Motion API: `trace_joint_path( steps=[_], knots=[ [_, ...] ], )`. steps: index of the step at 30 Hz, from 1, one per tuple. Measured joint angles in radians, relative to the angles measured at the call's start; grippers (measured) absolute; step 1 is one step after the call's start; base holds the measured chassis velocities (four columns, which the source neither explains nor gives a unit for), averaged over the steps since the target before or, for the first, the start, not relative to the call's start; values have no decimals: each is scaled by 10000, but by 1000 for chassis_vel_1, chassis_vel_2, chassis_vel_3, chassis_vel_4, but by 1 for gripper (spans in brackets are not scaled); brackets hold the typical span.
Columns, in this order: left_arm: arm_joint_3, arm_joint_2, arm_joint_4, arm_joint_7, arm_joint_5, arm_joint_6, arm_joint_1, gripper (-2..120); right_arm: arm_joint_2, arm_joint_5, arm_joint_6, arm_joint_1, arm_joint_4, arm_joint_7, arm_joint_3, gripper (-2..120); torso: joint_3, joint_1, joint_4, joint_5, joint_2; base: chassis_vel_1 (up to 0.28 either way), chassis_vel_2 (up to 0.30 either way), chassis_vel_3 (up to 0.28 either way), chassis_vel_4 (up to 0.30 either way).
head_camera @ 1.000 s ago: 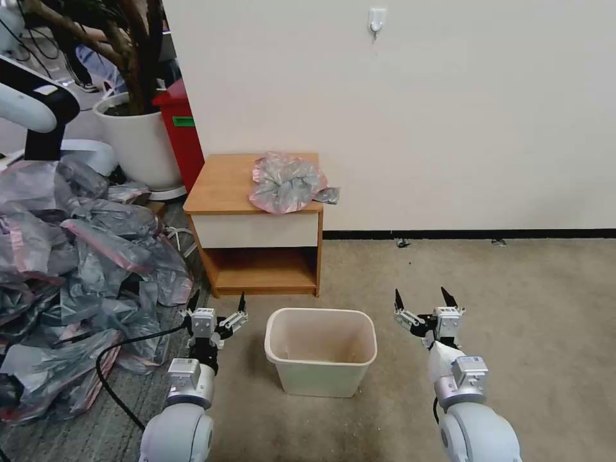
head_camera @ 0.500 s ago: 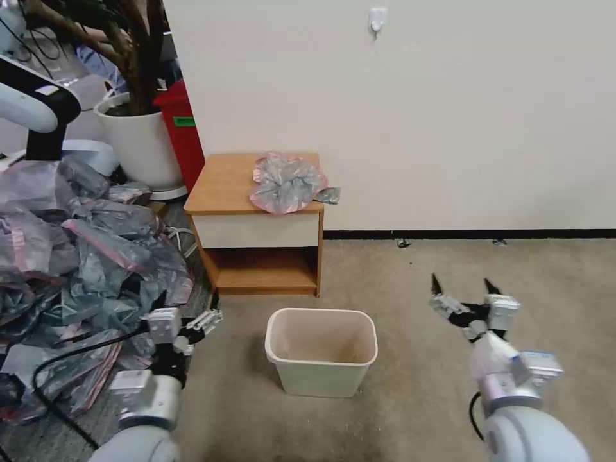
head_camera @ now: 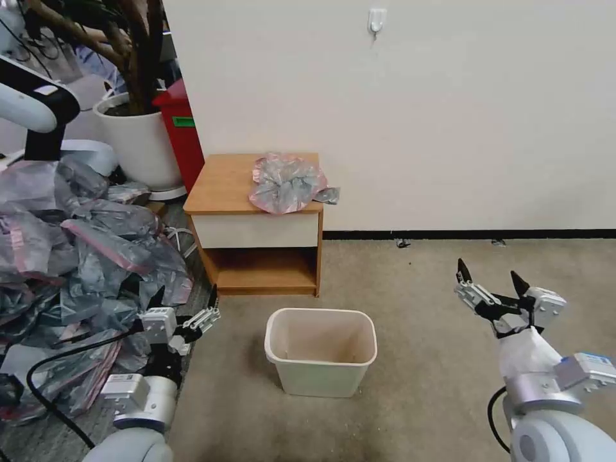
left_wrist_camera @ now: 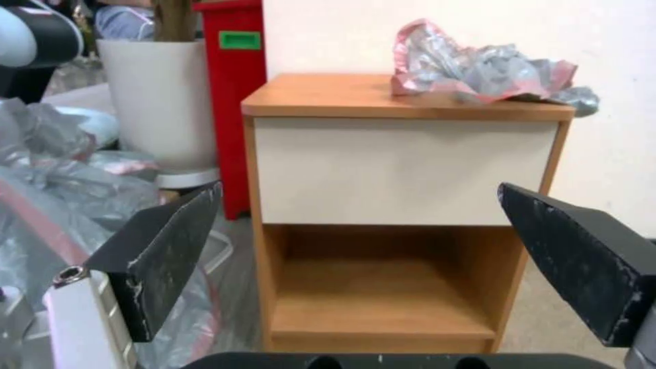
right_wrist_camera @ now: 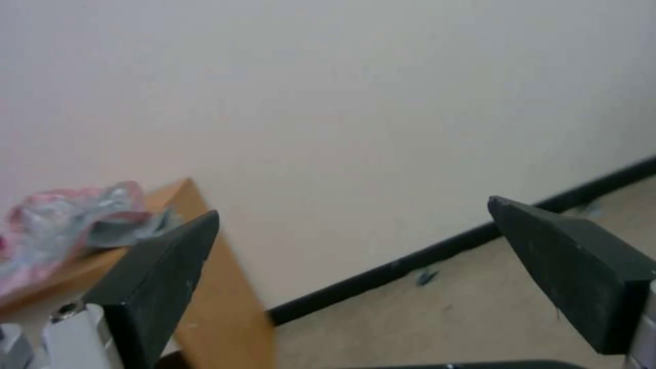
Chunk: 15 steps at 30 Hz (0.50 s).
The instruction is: Pick up the garbage bag from the table and place it over the trash can.
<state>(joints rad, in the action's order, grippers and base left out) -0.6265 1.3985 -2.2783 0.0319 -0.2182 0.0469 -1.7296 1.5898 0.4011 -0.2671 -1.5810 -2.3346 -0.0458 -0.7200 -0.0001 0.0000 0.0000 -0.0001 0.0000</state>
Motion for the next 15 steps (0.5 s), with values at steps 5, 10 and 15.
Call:
trace_joint_path(
  steps=[5,10,15],
  knots=[
    [10,6,166,-181,-190,-272,-34,100,-237,2356,-494,879,467,-1085,892,100,1,0,0,1,0,0,0,0,0],
    [90,-36,356,-343,-626,-612,-87,100,-15,4762,-769,2003,984,-2387,1581,100,1,1,1,0,0,0,0,0,0],
    [104,-158,359,-586,-863,-916,-181,100,176,6805,-924,2785,1336,-3274,1824,100,1,0,1,0,0,0,0,0,0]
  ],
)
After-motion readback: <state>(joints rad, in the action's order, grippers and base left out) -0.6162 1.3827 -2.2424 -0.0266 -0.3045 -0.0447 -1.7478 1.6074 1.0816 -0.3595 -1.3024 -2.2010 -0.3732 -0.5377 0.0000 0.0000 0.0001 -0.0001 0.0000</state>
